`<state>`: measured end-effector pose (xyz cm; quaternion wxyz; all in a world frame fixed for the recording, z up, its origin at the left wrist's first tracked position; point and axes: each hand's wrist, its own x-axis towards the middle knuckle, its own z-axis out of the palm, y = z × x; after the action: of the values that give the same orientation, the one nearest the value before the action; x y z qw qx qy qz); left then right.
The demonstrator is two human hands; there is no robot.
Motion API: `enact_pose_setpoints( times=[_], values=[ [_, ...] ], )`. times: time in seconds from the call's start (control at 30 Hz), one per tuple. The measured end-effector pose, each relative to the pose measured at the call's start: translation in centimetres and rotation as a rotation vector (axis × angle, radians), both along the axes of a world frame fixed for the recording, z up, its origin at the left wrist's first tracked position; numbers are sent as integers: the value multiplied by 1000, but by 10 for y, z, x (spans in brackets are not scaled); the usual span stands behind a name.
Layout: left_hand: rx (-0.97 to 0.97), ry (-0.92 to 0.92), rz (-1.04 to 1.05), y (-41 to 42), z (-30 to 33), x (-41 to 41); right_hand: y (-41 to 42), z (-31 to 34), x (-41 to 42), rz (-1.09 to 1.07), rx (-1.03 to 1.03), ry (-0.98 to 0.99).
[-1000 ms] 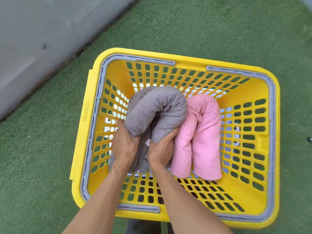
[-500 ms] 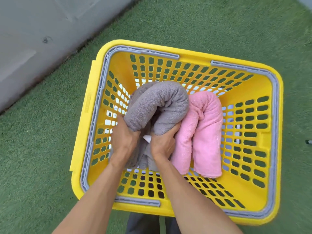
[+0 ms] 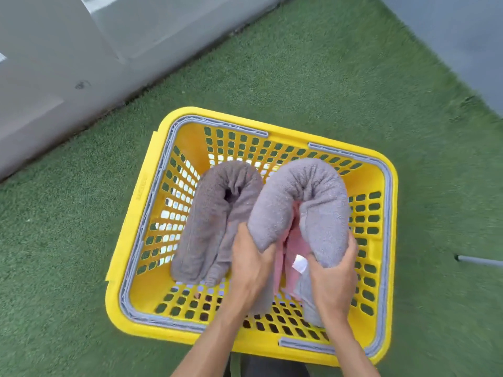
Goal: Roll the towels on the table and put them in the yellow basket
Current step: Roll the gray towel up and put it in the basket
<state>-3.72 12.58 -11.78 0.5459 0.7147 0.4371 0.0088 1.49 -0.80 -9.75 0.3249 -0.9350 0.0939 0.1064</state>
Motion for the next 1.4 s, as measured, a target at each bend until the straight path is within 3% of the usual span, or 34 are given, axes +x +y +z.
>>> enact_pose_setpoints(
  times=[0.1, 0.17, 0.27, 0.33, 0.4, 0.53, 0.63, 0.8, 0.97, 1.13, 1.3, 1.4],
  values=[
    [-124, 28, -162, -46, -23, 23, -20, -7, 15, 29, -68, 30],
    [-93, 113, -274, -58, -37, 29, -22, -14, 16, 83, -89, 56],
    [-27, 48, -177, -34, -40, 18, -5, -15, 4, 167, -74, -74],
    [171, 40, -75, 0, -38, 5, 19, -11, -8, 215, 60, -102],
    [341, 99, -7, 40, -37, -10, 48, -17, -21, 300, 210, -3],
    [363, 230, -33, 102, -43, -21, 106, -61, -31, 386, 302, 240],
    [270, 281, -150, 117, -60, -19, 141, -101, -18, 251, 181, 306],
    [262, 335, -170, 115, -94, -24, 187, -138, -5, 109, -284, 235],
    [316, 331, -157, 119, -92, -28, 181, -149, 5, 19, -359, 195],
    [301, 344, -129, 123, -78, -30, 157, -147, 8, 154, -267, 57],
    [282, 339, -110, 124, -72, -30, 145, -127, 17, 153, 167, 35],
    [300, 307, -85, 118, -63, -36, 131, -100, 12, 172, 302, 75]
  ],
)
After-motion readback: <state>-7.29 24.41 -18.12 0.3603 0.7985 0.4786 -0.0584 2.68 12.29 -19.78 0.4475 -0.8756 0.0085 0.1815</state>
